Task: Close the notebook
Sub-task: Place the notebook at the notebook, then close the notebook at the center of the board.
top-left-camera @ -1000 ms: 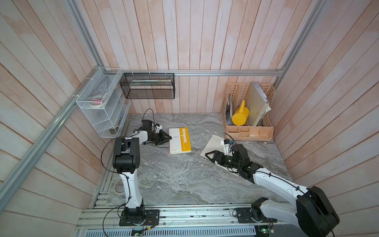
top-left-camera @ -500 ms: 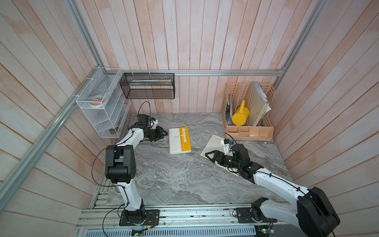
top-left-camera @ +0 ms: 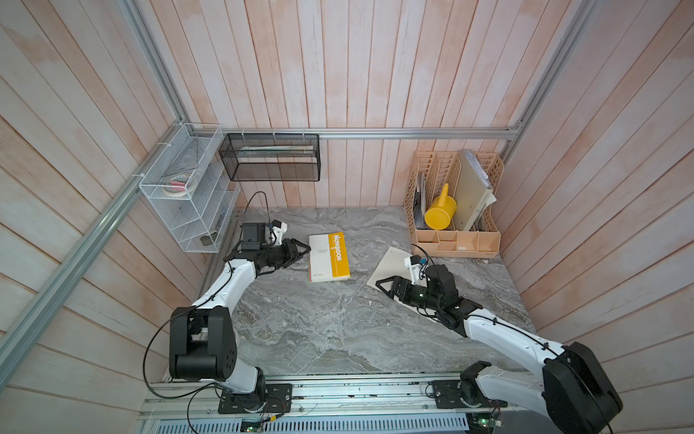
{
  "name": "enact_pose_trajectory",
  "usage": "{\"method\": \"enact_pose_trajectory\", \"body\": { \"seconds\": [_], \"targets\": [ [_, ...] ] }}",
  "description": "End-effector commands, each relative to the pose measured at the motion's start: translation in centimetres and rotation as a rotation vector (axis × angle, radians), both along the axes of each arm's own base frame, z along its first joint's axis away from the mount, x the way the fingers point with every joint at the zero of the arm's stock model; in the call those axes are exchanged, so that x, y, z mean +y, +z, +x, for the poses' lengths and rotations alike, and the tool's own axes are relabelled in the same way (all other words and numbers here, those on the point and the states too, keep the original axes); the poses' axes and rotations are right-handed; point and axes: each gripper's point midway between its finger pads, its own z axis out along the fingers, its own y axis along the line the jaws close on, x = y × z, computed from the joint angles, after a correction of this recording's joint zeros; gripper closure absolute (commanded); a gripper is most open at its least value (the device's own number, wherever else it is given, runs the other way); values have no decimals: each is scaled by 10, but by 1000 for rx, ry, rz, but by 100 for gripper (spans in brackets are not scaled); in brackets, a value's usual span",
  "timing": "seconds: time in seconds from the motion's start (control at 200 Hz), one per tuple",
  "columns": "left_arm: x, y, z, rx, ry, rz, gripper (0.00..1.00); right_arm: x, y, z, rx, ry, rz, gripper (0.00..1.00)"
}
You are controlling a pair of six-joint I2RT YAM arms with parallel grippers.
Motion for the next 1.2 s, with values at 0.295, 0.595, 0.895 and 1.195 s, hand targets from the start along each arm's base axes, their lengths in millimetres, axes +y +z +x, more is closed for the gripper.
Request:
{"method": "enact_pose_trajectory", "body": {
  "seconds": [0.295,0.595,0.895,1.195],
  "targets": [
    [-86,-7,-52,50,-155,-159,45,-64,-10,3,17,-112,-42,2],
    [-141,-39,-63,134,-185,-178,45,-122,-28,6,65,-294,-72,2],
    [-182,-68,-64,187,-57,-187,45,-139,-49,5,100,-366,-74,2],
    [-205,-111,-64,285,32,-89,46,-148,-82,-1,160,-388,-123,2]
  ]
}}
